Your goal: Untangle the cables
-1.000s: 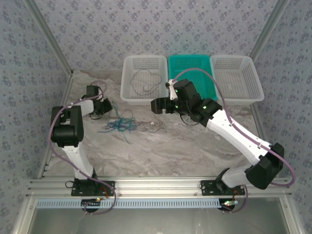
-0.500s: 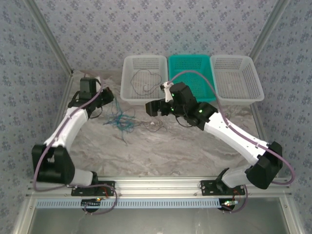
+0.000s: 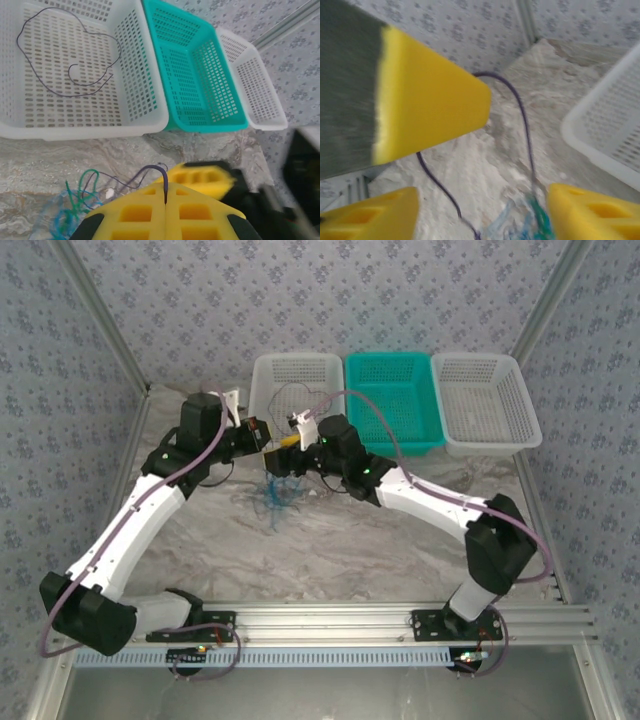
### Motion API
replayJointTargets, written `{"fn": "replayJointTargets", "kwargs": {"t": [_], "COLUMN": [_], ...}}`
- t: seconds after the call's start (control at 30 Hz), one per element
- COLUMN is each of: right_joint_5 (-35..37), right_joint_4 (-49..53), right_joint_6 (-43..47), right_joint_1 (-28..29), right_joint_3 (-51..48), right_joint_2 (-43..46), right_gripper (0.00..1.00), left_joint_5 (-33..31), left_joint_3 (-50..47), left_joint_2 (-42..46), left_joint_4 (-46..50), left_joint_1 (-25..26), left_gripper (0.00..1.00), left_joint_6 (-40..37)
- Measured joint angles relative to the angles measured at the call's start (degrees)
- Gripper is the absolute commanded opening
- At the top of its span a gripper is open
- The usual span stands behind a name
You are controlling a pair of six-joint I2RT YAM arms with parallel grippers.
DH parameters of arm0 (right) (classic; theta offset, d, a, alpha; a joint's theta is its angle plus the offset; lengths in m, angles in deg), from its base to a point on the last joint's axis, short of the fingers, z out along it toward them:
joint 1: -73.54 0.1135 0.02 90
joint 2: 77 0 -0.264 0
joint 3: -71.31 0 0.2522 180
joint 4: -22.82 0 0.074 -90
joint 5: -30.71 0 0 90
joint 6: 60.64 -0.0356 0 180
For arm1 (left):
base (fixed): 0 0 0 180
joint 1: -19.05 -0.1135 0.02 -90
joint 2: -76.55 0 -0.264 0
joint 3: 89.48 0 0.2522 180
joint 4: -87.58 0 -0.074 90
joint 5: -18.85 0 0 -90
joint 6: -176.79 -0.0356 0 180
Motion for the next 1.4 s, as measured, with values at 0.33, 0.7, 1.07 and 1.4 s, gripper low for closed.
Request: {"fn": "replayJointTargets", "kwargs": {"t": [0.33,0.7,1.07,1.4], "right_joint_5": [-2.67,-2.73,-9.49,-9.70], "right_joint_4": [-12.48,-9.79,-3.50,-0.20], "right_joint_6": [-4.48,-10.67,-12.26,-12.20], "right_joint_1": [0.52,-2.32,-2.05,-1.73], "right_joint_3": [-1.46,-3.93,3.48,3.63], "right_joint_2": [-6.69,6.78,11.85,13.49], "right_gripper": [0.00,0.00,0.00,0.00], "left_joint_5": [-1.40,-5.97,3.96,18.78], "left_joint_3": [0.59,-19.41,-28.13,-27.17], "left_joint_2": [0.85,22.10,4.90,-9.35], "left_joint_4": [2.40,-4.20,-21.05,-35.01], "left_joint_1": [0.52,0.52,1.07,8.87], "left_gripper": [0.31,0.65,0.90,0.50], "left_joint_6": [-0.13,-1.42,6.23,11.45]}}
